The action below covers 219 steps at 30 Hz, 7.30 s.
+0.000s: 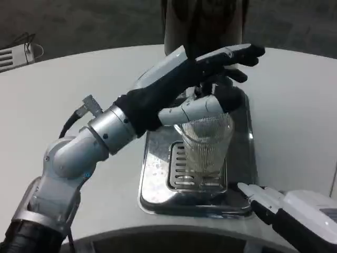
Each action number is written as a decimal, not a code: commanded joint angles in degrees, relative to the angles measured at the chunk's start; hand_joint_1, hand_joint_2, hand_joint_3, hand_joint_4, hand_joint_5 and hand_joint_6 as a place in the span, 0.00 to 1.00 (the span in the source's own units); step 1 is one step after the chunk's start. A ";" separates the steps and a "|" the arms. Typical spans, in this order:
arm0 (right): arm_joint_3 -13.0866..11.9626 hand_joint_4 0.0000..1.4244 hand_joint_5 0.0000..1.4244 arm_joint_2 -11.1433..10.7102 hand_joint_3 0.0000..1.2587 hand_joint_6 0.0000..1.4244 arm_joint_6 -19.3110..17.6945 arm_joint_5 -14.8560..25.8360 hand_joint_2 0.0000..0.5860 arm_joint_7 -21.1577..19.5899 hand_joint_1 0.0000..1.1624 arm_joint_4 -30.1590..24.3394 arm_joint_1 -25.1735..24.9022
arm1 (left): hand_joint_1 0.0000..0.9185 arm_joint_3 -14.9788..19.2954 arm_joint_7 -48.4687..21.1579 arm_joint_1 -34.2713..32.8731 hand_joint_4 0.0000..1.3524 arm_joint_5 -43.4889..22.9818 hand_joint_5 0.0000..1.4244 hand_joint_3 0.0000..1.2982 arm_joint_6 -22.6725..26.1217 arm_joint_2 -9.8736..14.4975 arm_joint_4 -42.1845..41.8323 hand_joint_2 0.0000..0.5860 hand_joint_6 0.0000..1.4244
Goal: Grasp the cup under the faucet to collect the drink, then remove the cup.
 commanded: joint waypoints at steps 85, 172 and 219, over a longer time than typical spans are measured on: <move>9.28 0.00 0.00 18.80 0.00 0.00 -6.80 22.03 0.35 -41.71 0.67 52.47 -31.90 | 0.00 12.32 19.70 14.87 0.16 3.76 0.22 0.20 -5.27 -0.17 -16.98 0.14 0.26; 18.05 0.34 0.36 34.85 0.34 0.26 -10.87 12.89 0.48 -70.82 0.73 73.38 -39.55 | 0.00 27.60 15.70 60.33 0.26 0.50 0.29 0.28 5.47 6.62 -31.00 0.16 0.26; 17.21 1.00 1.00 23.92 0.98 1.00 -15.24 16.47 0.50 -52.01 0.81 31.18 -10.21 | 0.00 21.69 16.75 52.79 0.26 5.24 0.29 0.27 3.85 6.22 -29.48 0.16 0.26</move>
